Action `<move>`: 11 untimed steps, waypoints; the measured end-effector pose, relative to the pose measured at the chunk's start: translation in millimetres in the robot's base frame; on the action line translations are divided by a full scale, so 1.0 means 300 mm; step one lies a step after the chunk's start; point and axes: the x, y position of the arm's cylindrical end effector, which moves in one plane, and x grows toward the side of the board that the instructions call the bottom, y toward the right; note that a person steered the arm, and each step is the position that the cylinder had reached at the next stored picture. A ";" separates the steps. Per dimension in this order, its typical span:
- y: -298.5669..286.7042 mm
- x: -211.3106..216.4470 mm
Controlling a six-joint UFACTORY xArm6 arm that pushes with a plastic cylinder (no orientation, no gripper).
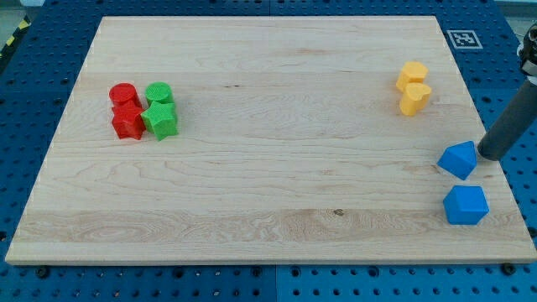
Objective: Push the blue triangle to the top of the blue cube
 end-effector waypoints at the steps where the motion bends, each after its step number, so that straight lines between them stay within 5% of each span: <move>1: 0.000 0.002; 5: -0.143 -0.061; 7: -0.173 0.037; 9: -0.263 -0.068; 11: -0.348 0.008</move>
